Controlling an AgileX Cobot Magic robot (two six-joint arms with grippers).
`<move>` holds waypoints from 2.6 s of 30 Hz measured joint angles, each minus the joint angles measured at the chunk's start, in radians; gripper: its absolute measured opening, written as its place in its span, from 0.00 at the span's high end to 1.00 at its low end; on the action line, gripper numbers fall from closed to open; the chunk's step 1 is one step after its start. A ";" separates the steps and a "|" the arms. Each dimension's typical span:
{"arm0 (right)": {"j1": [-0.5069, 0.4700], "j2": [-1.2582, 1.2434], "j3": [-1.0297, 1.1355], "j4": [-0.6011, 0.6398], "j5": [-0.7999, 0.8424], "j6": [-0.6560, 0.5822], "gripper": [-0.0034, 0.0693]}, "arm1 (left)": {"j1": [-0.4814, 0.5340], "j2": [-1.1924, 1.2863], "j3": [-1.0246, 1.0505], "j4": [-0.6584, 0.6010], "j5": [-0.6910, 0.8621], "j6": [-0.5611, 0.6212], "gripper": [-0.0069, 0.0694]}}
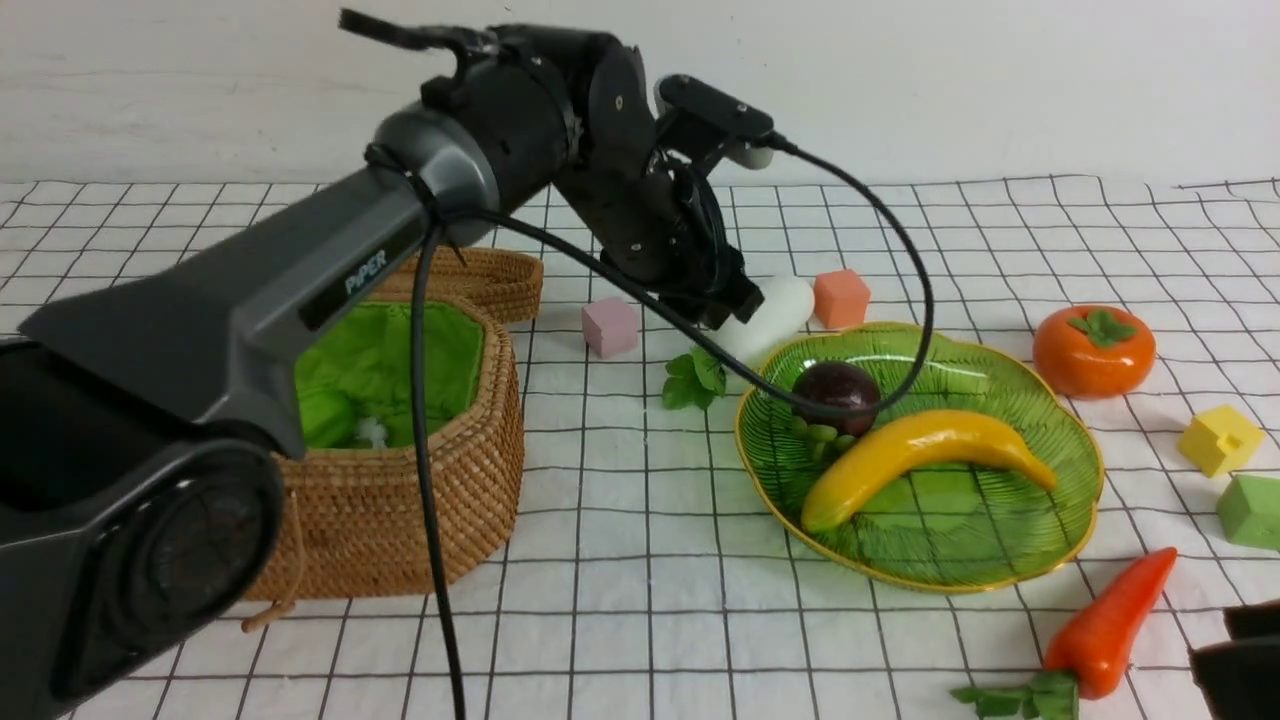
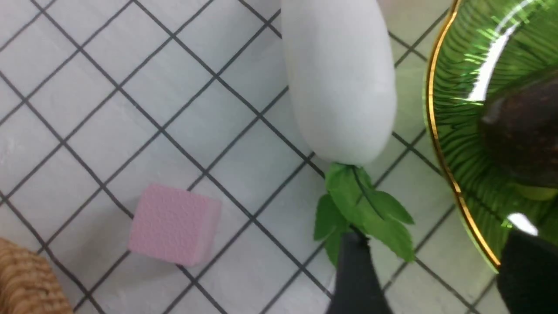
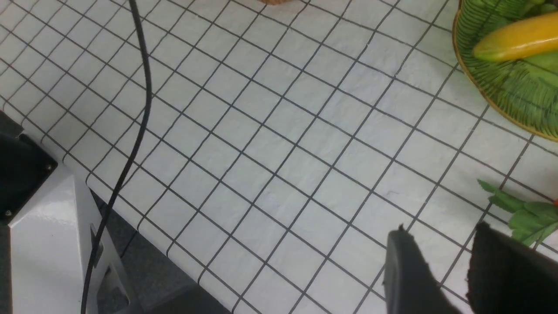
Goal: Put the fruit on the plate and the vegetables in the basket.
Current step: Use the right arm to grab a carrot and put it into the left basket
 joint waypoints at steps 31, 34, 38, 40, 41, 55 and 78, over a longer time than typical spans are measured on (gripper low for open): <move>0.000 0.146 -0.094 -0.305 -0.090 0.224 0.63 | 0.017 -0.111 -0.037 0.013 0.166 -0.044 0.93; -0.004 0.166 -0.105 -0.337 -0.079 0.224 0.63 | 0.017 -0.100 -0.034 0.014 0.211 -0.047 0.93; -0.071 0.272 -0.187 -0.377 -0.055 0.224 0.63 | 0.019 -0.147 -0.029 0.027 0.296 -0.087 0.93; -0.140 0.382 -0.262 -0.353 -0.052 0.214 0.63 | 0.020 -0.253 -0.019 0.033 0.341 -0.145 0.93; -0.170 0.426 -0.286 -0.332 -0.052 0.199 0.63 | 0.021 -0.306 -0.005 0.042 0.344 -0.166 0.93; -0.503 0.567 -0.073 -0.148 -0.076 0.239 0.62 | 0.022 -1.193 0.986 -0.033 0.061 -0.289 0.93; -0.518 1.004 0.028 -0.067 -0.456 0.418 0.28 | 0.022 -1.872 1.559 -0.287 -0.286 -0.074 0.93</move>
